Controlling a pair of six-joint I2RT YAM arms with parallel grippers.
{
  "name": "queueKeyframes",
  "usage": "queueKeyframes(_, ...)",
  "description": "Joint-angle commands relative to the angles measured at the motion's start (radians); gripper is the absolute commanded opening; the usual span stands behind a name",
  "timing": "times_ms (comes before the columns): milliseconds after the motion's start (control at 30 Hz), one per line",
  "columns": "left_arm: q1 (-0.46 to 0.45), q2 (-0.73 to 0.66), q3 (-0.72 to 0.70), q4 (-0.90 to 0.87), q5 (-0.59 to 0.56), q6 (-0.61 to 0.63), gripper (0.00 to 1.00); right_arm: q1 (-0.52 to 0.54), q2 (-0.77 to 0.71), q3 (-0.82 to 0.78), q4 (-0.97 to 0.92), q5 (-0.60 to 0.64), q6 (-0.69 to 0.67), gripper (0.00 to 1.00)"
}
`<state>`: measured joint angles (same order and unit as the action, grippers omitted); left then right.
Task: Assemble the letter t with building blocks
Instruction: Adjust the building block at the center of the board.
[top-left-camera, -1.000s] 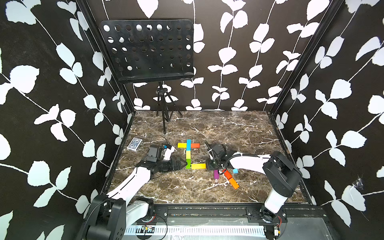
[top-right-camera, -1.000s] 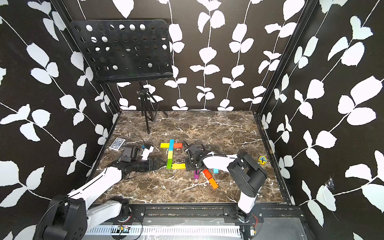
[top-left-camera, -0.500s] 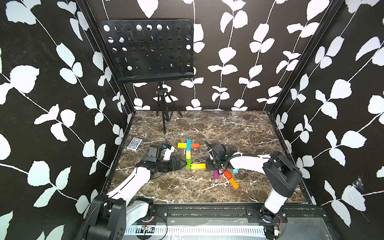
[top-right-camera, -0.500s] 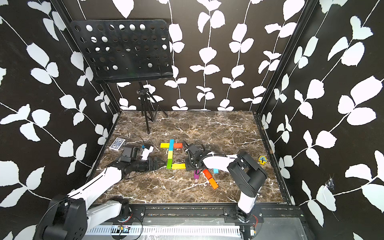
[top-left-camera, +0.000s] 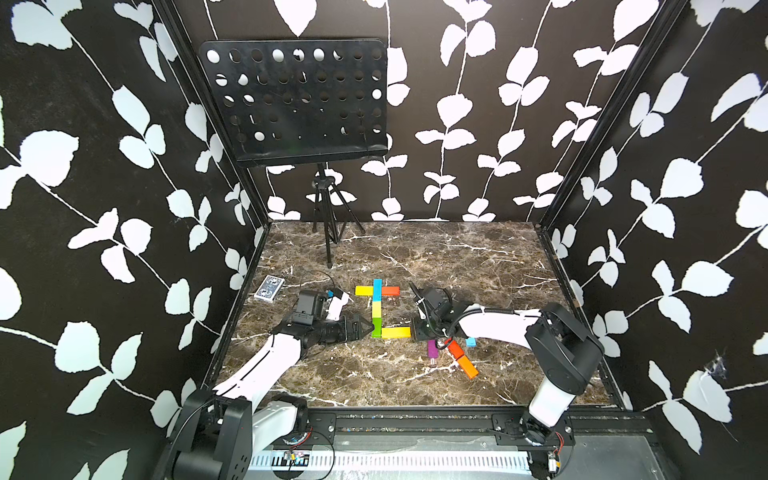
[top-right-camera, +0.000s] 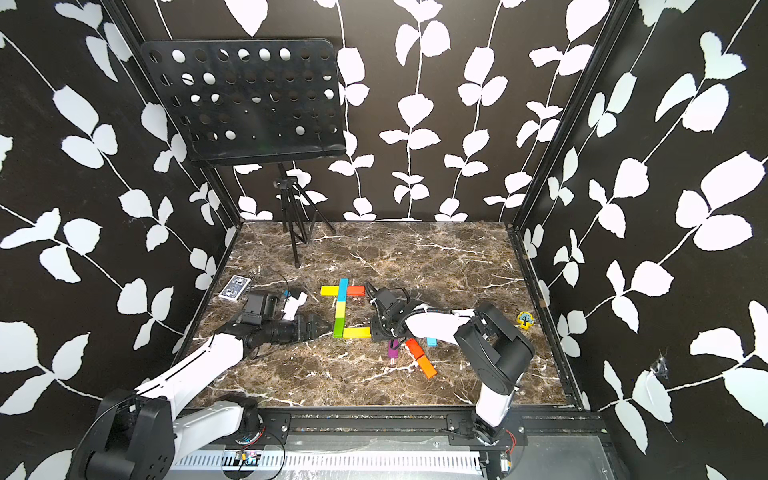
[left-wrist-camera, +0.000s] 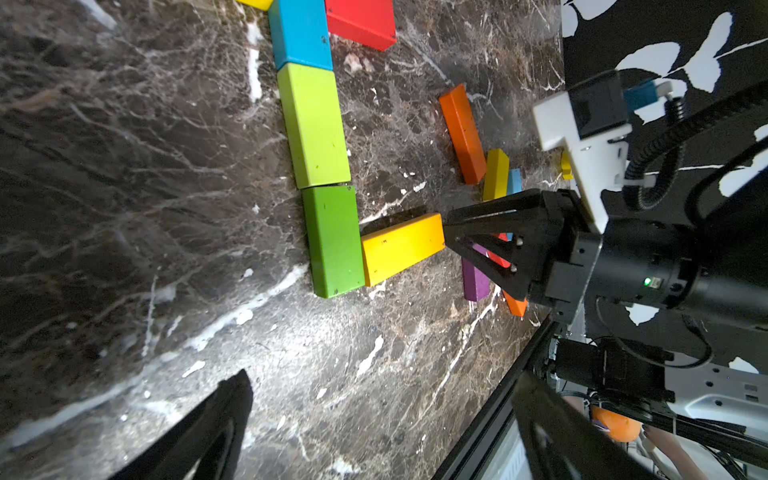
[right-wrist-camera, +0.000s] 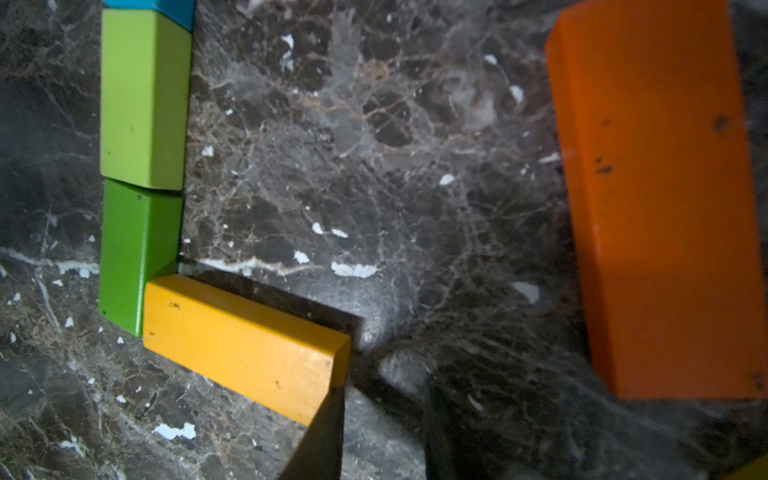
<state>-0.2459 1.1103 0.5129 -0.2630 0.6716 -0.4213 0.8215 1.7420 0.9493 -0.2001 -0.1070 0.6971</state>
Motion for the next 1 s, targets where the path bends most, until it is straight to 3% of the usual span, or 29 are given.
queueKeyframes(0,0.004,-0.007,-0.016,-0.008,0.0,0.018,0.99,0.008,0.005,-0.003,-0.022,0.012,0.016,0.33)
queueKeyframes(733,0.005,0.012,-0.015,-0.004,0.004,0.024,0.99,0.008,-0.005,-0.003,-0.034,0.021,0.019,0.36)
queueKeyframes(967,0.004,0.029,-0.016,-0.032,-0.114,0.039,0.99,0.007,-0.048,0.0,-0.086,0.091,0.008,0.37)
